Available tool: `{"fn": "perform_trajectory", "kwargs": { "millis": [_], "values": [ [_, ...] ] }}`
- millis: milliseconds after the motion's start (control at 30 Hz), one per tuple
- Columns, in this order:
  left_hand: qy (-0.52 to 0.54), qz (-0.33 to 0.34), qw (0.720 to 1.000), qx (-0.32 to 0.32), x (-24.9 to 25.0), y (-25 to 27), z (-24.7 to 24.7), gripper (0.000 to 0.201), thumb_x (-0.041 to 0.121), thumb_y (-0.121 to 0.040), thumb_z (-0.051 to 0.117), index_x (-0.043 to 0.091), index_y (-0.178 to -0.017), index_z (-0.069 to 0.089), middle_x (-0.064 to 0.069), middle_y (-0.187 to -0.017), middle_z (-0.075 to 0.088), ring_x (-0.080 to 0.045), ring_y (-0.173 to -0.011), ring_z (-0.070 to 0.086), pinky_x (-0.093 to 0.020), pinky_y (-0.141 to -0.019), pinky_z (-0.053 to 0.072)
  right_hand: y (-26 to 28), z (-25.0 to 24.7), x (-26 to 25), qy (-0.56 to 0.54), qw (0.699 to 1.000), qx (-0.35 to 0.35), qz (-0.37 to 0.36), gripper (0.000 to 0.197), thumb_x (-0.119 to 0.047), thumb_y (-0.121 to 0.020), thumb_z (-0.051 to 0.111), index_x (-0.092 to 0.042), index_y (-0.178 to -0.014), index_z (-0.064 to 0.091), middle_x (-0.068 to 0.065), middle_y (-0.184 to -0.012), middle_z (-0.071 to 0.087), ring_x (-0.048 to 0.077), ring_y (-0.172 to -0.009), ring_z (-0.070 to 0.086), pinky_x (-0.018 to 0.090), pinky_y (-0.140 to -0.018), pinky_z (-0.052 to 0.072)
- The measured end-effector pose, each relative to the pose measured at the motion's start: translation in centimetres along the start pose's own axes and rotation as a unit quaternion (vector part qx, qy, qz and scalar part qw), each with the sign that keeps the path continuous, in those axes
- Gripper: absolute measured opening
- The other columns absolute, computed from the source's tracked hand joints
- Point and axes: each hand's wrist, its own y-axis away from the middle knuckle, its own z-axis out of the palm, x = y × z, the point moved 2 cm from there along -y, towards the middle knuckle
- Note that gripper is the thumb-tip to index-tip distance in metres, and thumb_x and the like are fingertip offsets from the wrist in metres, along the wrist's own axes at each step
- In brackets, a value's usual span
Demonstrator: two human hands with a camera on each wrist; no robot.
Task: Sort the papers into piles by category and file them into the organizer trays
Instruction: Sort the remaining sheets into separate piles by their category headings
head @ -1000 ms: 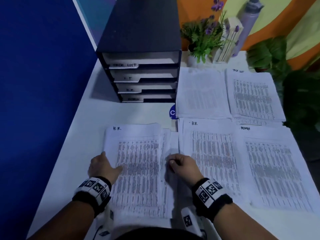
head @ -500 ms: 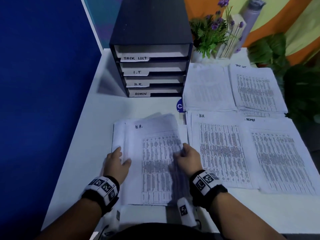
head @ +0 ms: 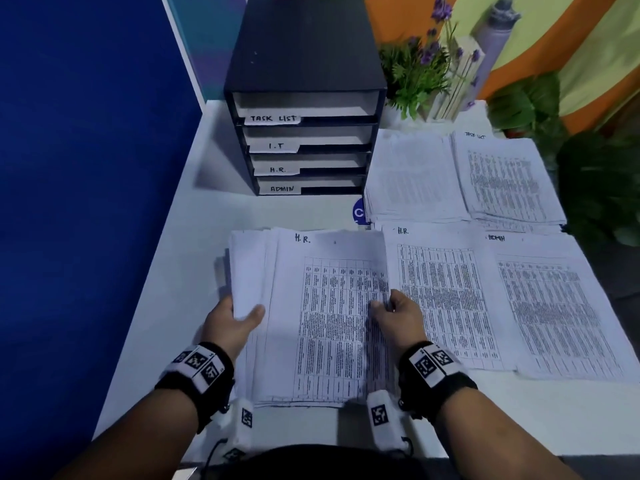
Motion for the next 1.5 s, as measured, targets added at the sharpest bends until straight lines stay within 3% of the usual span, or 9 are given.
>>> {"fn": "perform_trajectory", "kwargs": {
  "millis": [267,467,633,733,900,1133,1233,1333,1500],
  "values": [
    [-0.028,-0.011,0.999,-0.025,-0.8,-0.8,-0.2,0.06,0.06,-0.065,0.067,0.033,-0.118,0.056,0.009,-0.114,0.066,-0.018,-0.108,0.062,-0.045,-0.1,0.048,-0.2,-1.2,0.0,-0.04,0.999,0.022,0.012,0.035,0.0,-0.087,0.061,-0.019,-0.067,0.039,0.0,-0.06,0.034,0.012,-0.05,0.033,0.024,-0.048,0.033],
    [-0.085,0.009,0.995,-0.053,-0.2,0.0,0.3,0.049,0.022,-0.084,0.072,0.022,-0.128,0.051,0.003,-0.119,0.063,-0.021,-0.112,0.059,-0.042,-0.103,0.044,0.3,-0.5,-0.7,0.02,1.0,0.009,-0.011,0.034,0.002,-0.087,0.054,-0.017,-0.068,0.034,0.0,-0.061,0.034,0.012,-0.05,0.032,0.022,-0.043,0.03],
    [-0.083,0.0,0.996,-0.025,-0.4,0.0,0.4,0.042,0.026,-0.083,0.069,0.025,-0.123,0.056,0.003,-0.113,0.067,-0.024,-0.107,0.063,-0.044,-0.1,0.047,0.8,-0.9,-1.3,0.072,0.996,0.022,-0.039,0.032,0.001,-0.086,0.057,-0.016,-0.064,0.042,-0.003,-0.057,0.042,0.014,-0.05,0.039,0.018,-0.042,0.036],
    [-0.065,-0.007,0.998,0.017,0.1,0.0,0.6,0.039,0.019,-0.085,0.068,0.022,-0.122,0.058,0.001,-0.107,0.067,-0.026,-0.103,0.064,-0.043,-0.098,0.048,0.0,-2.3,-1.4,0.096,0.994,0.047,-0.03,0.011,0.0,-0.085,0.057,-0.009,-0.078,0.054,0.005,-0.07,0.061,0.024,-0.064,0.06,0.031,-0.055,0.053],
    [-0.05,-0.007,0.995,0.089,1.7,0.0,-0.3,0.035,0.008,-0.089,0.063,0.015,-0.123,0.058,-0.004,-0.102,0.062,-0.027,-0.096,0.06,-0.038,-0.092,0.046,-2.4,-7.2,-2.6,0.149,0.98,0.127,-0.034,0.019,0.007,-0.081,0.049,-0.012,-0.084,0.053,0.008,-0.08,0.06,0.024,-0.077,0.056,0.026,-0.068,0.041],
    [-0.031,-0.017,0.987,0.157,2.9,-0.5,-2.1,0.03,0.008,-0.088,0.065,0.006,-0.118,0.06,-0.017,-0.112,0.066,-0.037,-0.102,0.063,-0.044,-0.093,0.049,-4.8,-14.3,-4.8,0.263,0.942,0.203,-0.053,0.02,0.008,-0.082,0.045,-0.005,-0.098,0.047,0.018,-0.09,0.056,0.035,-0.079,0.057,0.028,-0.054,0.037],
    [-0.02,-0.018,0.987,0.158,3.3,-0.5,-2.2,0.029,0.011,-0.087,0.067,0.008,-0.116,0.061,-0.016,-0.11,0.068,-0.035,-0.1,0.064,-0.044,-0.093,0.05,-5.0,-14.2,-5.4,0.327,0.908,0.251,-0.077,0.061,0.006,-0.076,0.06,-0.008,-0.133,0.044,0.023,-0.125,0.047,0.042,-0.11,0.048,0.051,-0.086,0.046],
    [0.005,-0.014,0.989,0.147,3.8,0.0,-1.6,0.029,0.01,-0.087,0.068,0.008,-0.114,0.061,-0.014,-0.108,0.068,-0.032,-0.099,0.064,-0.04,-0.091,0.049,-4.1,-10.6,-6.3,0.267,0.939,0.15,-0.154,0.056,-0.011,-0.086,0.066,-0.011,-0.138,0.045,0.018,-0.133,0.046,0.034,-0.12,0.048,0.046,-0.1,0.041],
    [0.089,-0.005,0.989,0.117,5.0,1.0,-0.1,0.03,0.018,-0.081,0.077,0.016,-0.109,0.064,0.0,-0.099,0.069,-0.022,-0.091,0.064,-0.03,-0.087,0.047,-0.8,-3.1,-5.5,0.06,0.99,-0.128,-0.026,0.039,-0.045,-0.085,0.067,-0.019,-0.112,0.058,-0.002,-0.105,0.068,0.019,-0.099,0.065,0.037,-0.088,0.054]
  ]
}}
